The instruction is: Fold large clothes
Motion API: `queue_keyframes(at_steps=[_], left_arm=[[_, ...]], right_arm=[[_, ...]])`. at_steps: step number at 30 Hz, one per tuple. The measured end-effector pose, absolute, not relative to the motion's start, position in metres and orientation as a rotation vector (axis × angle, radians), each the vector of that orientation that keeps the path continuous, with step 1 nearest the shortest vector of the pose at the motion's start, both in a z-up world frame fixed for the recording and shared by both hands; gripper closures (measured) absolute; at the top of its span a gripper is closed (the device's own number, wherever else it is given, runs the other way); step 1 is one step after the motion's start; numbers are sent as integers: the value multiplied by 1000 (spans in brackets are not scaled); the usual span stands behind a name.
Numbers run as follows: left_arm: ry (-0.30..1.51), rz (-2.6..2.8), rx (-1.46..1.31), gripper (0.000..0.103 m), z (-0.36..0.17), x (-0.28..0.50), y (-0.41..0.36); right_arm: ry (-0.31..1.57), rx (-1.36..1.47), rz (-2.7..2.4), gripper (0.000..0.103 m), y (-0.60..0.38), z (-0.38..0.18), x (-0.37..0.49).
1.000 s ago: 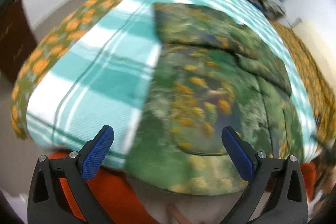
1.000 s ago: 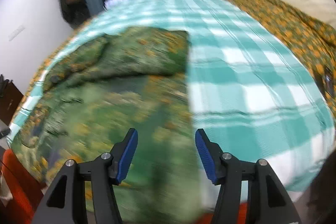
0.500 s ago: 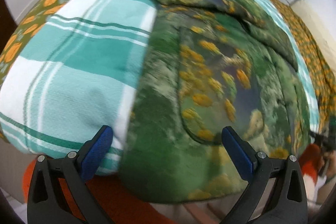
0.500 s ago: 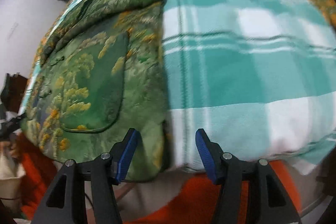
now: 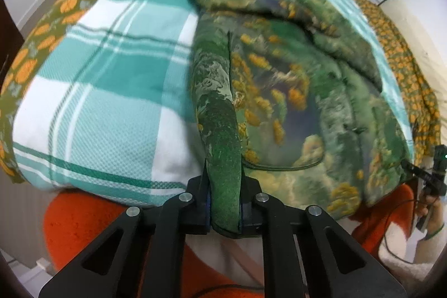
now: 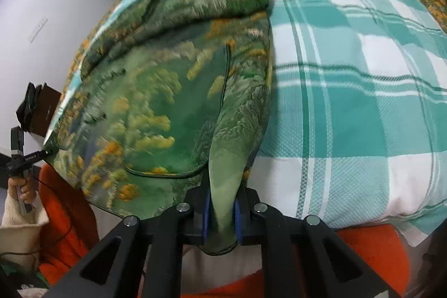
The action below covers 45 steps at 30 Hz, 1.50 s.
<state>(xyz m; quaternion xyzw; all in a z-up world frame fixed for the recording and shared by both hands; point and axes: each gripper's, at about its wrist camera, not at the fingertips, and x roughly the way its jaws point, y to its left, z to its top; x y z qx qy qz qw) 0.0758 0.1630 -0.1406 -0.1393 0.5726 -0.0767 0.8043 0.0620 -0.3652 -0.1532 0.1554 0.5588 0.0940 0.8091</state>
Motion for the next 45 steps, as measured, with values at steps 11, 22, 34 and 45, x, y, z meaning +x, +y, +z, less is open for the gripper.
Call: queue_keyframes(at_steps=[11,22,34,45], left_arm=[[1184,-219,-339,93,-105,70,167],[1182,-272,-339,94,-40,0,195],[940,-263,-494,94,-11,200,189],[1039,-49,-393,41,-101,281,180]], right_arm=[[1114,399,253,90,-369,-109,41],[1143,555,352,91,-376,-75,-12],[874,582,329,91,-390,-54,159],[1001,705,88,81,-404,-163,287]])
